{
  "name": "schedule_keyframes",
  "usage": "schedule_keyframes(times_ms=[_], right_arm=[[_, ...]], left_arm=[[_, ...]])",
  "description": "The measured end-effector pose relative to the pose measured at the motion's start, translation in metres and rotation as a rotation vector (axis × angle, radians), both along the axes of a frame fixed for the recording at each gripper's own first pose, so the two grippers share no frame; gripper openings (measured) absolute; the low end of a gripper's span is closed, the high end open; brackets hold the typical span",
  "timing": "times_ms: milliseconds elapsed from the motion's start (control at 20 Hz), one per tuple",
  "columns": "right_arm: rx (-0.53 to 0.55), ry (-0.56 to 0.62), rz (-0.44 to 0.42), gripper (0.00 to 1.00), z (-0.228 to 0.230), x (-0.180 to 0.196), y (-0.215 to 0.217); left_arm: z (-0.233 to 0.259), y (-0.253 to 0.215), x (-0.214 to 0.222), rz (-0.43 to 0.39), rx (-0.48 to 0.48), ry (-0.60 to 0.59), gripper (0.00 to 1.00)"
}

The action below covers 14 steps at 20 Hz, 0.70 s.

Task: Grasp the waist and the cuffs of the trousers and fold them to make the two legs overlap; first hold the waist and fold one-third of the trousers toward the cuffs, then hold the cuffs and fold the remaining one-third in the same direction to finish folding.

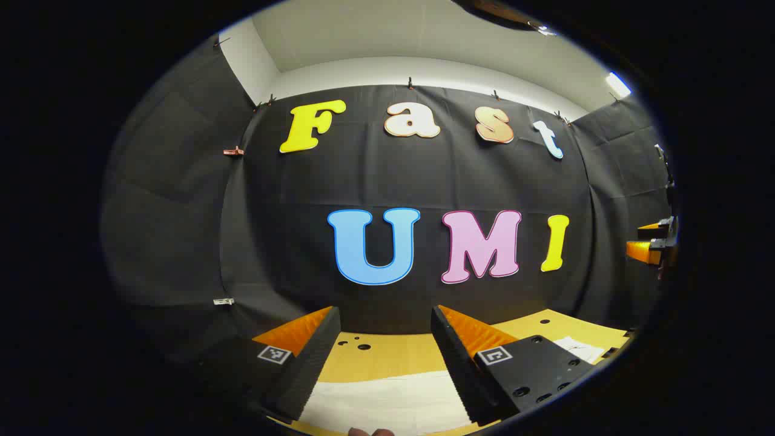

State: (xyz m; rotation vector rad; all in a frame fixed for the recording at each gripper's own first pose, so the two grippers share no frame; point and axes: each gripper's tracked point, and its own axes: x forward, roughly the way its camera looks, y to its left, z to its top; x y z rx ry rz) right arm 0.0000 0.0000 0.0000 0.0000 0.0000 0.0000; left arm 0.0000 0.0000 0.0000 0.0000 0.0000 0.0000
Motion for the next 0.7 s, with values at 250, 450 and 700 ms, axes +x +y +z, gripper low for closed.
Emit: schedule_keyframes(times_ms=[250, 450, 700], right_arm=[[-0.008, 0.001, 0.007, 0.97, 0.002, -0.003, 0.006], [-0.022, 0.008, 0.001, 0.97, -0.001, -0.002, 0.005], [-0.043, 0.016, -0.009, 0.97, -0.004, -0.003, 0.001]], left_arm=[[0.002, 0.008, -0.004, -0.004, -0.007, -0.013, 0.95], [-0.001, 0.014, -0.005, -0.003, 0.004, -0.004, 0.95], [-0.006, 0.031, -0.003, -0.007, 0.024, -0.012, 0.95]])
